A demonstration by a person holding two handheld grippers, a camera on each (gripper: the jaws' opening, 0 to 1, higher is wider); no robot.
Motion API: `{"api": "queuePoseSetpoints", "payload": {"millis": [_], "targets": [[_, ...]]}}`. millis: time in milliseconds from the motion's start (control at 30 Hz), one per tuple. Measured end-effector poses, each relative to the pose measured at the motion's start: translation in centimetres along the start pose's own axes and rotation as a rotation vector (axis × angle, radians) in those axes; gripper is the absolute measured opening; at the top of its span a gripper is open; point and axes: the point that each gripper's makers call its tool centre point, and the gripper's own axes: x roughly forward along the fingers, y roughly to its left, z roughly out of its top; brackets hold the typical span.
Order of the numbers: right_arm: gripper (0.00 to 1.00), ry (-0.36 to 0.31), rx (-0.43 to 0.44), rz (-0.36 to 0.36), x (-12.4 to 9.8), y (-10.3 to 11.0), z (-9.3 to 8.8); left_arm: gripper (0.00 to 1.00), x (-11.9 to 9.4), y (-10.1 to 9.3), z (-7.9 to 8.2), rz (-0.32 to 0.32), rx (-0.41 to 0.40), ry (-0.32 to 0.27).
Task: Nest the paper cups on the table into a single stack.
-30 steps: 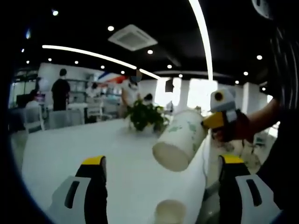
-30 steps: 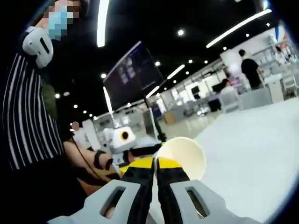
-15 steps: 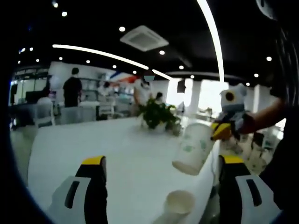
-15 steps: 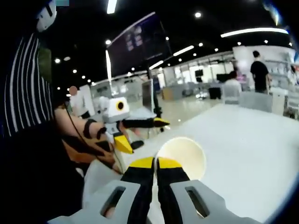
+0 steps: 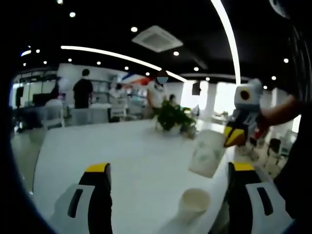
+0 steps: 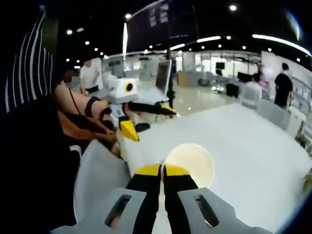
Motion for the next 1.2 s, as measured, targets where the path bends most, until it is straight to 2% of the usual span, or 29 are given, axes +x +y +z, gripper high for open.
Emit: {"api": "queuePoseSetpoints", "payload": {"millis": [100,333,500,567,1200], "targets": [[0.0,0.075,-0.107,0.021,0.7,0.3,-0.7,0.98,-0.2,0.1,-0.6,0.006,-0.008,0.009],[0.0,0.168,-0.247,0.064,1.6,1.2,-1.2,0.97,-0.3,0.4,-1.1,0.013,-0.015,0.01],[0.0,0.2,-0.293,0.087,2.0,1.4,-1.5,0.96,-0.5,0.5,-1.1,0.018,-0.008,0.008],[0.0,0.22,-0.339,0.089,2.0,1.2,-1.6,0.96,-0.5,0.7,-1.2,0.021,-0.013,0.009],[0.0,0.362,-0.487,0.207,3.9,2.6,-3.6,0.95,-1.4,1.3,-2.4,0.054,-0.058,0.012]]}}
